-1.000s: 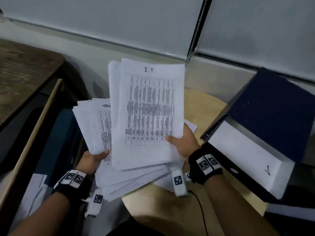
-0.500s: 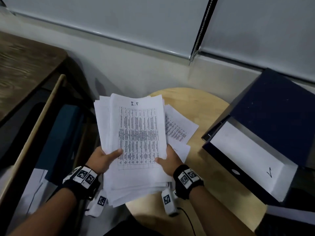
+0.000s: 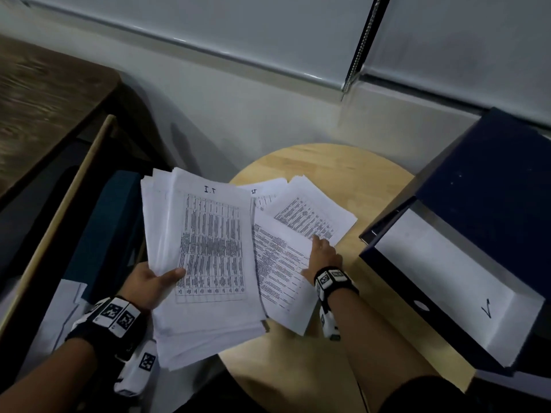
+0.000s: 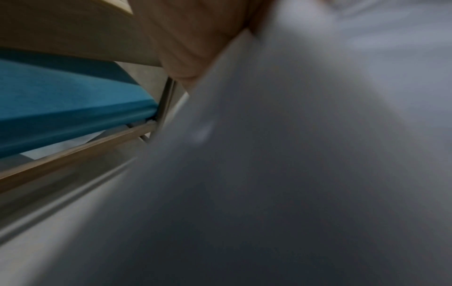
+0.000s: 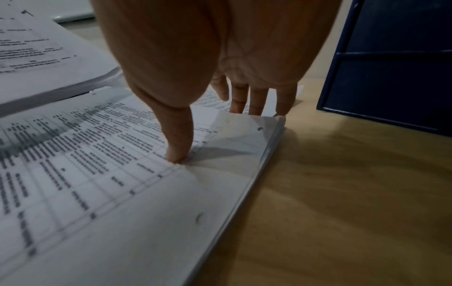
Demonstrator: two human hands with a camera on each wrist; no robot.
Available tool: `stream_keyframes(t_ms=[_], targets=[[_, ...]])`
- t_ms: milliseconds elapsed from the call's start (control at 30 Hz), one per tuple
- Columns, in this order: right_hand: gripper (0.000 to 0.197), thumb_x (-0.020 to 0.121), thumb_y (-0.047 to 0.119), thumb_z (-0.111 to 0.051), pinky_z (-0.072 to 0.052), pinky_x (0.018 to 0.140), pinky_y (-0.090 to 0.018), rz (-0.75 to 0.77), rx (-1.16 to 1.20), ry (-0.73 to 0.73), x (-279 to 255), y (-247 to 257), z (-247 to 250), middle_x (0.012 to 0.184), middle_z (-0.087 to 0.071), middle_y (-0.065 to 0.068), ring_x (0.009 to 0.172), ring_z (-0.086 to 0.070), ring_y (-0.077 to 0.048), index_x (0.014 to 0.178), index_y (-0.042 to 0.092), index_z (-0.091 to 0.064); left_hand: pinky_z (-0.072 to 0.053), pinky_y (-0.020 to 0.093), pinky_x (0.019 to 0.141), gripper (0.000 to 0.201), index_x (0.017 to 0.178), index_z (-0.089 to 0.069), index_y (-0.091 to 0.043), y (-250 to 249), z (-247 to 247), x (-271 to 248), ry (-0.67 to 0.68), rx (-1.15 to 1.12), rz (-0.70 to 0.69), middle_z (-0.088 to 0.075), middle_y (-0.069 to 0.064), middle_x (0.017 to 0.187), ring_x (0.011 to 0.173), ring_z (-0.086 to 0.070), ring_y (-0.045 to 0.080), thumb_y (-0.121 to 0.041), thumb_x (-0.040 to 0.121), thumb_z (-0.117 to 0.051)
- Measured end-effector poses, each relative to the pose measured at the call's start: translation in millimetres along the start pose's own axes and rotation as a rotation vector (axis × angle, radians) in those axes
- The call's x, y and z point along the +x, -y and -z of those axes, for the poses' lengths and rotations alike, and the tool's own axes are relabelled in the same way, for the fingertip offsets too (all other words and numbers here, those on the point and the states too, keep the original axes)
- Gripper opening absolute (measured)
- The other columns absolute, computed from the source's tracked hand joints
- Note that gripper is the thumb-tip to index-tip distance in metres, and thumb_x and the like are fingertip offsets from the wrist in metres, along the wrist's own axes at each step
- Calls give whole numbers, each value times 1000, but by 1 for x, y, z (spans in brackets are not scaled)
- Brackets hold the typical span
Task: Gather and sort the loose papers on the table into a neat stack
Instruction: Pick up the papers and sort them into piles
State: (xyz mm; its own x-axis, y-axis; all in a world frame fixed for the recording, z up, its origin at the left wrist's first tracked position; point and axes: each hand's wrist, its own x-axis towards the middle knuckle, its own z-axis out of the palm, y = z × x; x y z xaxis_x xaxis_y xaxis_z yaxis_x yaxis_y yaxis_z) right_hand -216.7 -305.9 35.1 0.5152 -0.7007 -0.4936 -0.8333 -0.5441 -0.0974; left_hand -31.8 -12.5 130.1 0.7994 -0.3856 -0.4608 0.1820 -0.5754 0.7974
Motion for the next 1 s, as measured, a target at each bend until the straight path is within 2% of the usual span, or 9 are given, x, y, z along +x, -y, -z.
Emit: stream_keyframes(t_ms=[167, 300, 367, 467, 567, 700, 800, 900, 1000], targets=[[91, 67, 34, -87, -48, 98, -45, -69, -1, 132, -5, -3, 1, 138, -46, -13, 128, -47, -34, 139, 14, -35, -50, 20, 45, 11, 85, -69, 1, 8, 7, 5, -24, -34, 22, -72, -1, 65, 46, -64, 5, -8, 80, -74], [52, 89, 18, -60, -55, 91, -41, -46, 136, 175, -19, -7, 11, 133, -56, -14, 118, -58, -35, 137, 12, -42, -50, 25, 54, 10, 82, -69, -3, 11, 8, 10, -37, -39, 42, -71, -3, 60, 61, -67, 22, -10, 79, -75], [45, 93, 16, -50, -54, 86, -39, -21, 191, 172, -31, -5, 20, 126, -61, -15, 111, -62, -34, 137, 13, -42, -50, 23, 52, 12, 83, -69, -1, 10, 7, 11, -41, -44, 43, -71, 3, 64, 58, -66, 20, -11, 80, -74], [44, 94, 9, -48, -54, 80, -37, 26, 258, 73, -52, 3, 42, 113, -65, -16, 101, -65, -34, 137, 16, -44, -50, 28, 63, 18, 88, -69, 1, 11, 5, 15, -46, -45, 48, -71, 20, 81, 65, -65, 24, -15, 82, -73], [48, 93, 2, -46, -56, 85, -40, 46, 344, -53, -73, 9, 72, 117, -65, -18, 104, -64, -36, 139, 16, -48, -50, 31, 68, 23, 95, -68, 1, 10, 4, 19, -57, -108, 58, -71, 20, 86, 74, -66, 29, -16, 82, -74], [44, 93, 3, -43, -55, 75, -38, 74, 414, -263, -94, 13, 120, 109, -66, -18, 94, -65, -38, 133, 18, -54, -50, 40, 82, 27, 97, -68, 1, 9, 4, 31, -73, -97, 50, -70, 23, 95, 88, -66, 32, -18, 80, -76], [37, 95, 4, -43, -47, 68, -31, 109, 498, -400, -104, 12, 151, 94, -65, -12, 85, -63, -33, 124, 20, -61, -50, 42, 83, 24, 91, -69, -4, 3, -2, 35, -76, -92, 44, -70, 21, 94, 91, -67, 33, -22, 78, -77], [28, 99, 10, -43, -44, 72, -29, 115, 613, -503, -104, 9, 173, 100, -67, -14, 89, -62, -33, 118, 12, -64, -47, 36, 79, 19, 87, -67, -3, -8, -12, 32, -59, -105, 4, -67, 18, 89, 87, -64, 30, -18, 80, -76], [19, 98, 14, -50, -55, 85, -40, 103, 893, -529, -101, 8, 184, 103, -72, -7, 97, -66, -31, 106, 17, -67, -49, 36, 78, 20, 90, -68, -1, -15, -20, 32, -28, -134, -33, -70, 18, 89, 84, -66, 28, -17, 79, -76]])
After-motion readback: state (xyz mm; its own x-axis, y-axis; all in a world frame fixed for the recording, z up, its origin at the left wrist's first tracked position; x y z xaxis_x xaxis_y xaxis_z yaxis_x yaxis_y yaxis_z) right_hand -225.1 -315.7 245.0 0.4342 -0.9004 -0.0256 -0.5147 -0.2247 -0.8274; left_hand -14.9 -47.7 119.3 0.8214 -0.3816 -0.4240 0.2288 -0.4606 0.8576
